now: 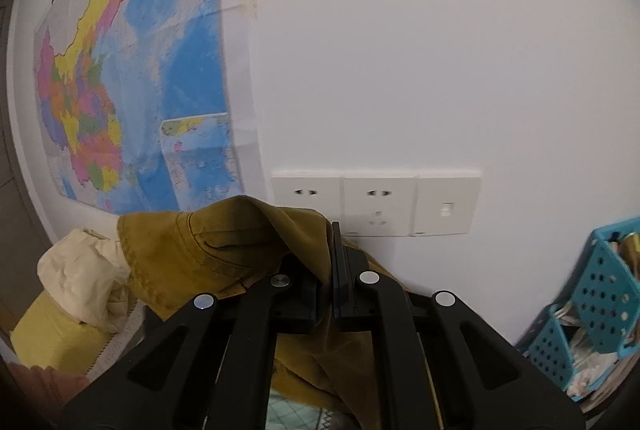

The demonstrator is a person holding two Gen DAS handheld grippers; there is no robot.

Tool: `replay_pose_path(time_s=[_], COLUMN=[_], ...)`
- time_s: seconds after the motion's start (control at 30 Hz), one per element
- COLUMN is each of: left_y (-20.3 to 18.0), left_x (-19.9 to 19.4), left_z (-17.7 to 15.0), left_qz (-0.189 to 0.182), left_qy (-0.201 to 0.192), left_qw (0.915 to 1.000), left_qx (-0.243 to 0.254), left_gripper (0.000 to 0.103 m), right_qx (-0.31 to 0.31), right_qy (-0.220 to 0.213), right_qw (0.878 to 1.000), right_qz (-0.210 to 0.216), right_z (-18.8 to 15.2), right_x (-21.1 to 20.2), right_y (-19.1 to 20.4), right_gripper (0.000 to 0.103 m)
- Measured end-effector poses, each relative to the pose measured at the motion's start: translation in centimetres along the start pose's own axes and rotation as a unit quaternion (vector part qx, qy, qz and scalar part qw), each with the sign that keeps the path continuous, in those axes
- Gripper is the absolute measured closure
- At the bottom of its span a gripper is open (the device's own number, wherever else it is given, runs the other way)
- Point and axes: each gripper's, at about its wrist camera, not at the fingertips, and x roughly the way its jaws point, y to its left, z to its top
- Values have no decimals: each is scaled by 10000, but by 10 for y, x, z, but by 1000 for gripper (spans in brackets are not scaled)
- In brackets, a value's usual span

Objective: Fold large clothes
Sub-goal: 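Lift the olive shirt high with both grippers and shake it out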

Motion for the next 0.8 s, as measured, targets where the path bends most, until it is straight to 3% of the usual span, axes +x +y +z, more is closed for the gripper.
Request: replay_pose_path(time_s=[0.1,0.2,0.33,0.5,0.63,0.7,0.73,0.77,0.8], left_y=[-17,-40,-79,-111,-128,-133,-133,-134,-136], left_x=[-12,-45,-93,-199,-271,-287,-290,-296,-292], left_z=[9,32,67,104,98,75,60,48,30], left_qz=[152,4,7,-217,-341,-840,-951,-1031,-1077], left_qy=[-242,-695,-1187,-2143,-2451,-2196,-2149,-2122,-2007], left_qw=[9993,9966,9895,9719,9591,9593,9589,9575,9572], left_qx=[237,448,819,945,1375,1564,1592,1661,1788], left_gripper=[102,102,103,103,99,67,38,27,26], right_qx=[118,157,92,-408,-683,-735,-728,-729,-710], right_qy=[-119,-458,-1278,-2129,-2602,-2659,-2655,-2661,-2634], right_qw=[9997,9981,9904,9745,9623,9607,9610,9610,9620], right_qz=[-185,-372,-512,-579,-411,-317,-258,-184,-85], right_z=[3,16,51,82,94,94,93,90,84], right_x=[-27,-69,-165,-268,-334,-356,-360,-364,-367], right_y=[-14,-23,-20,19,51,64,68,72,76], right_gripper=[98,98,98,98,99,99,99,99,99])
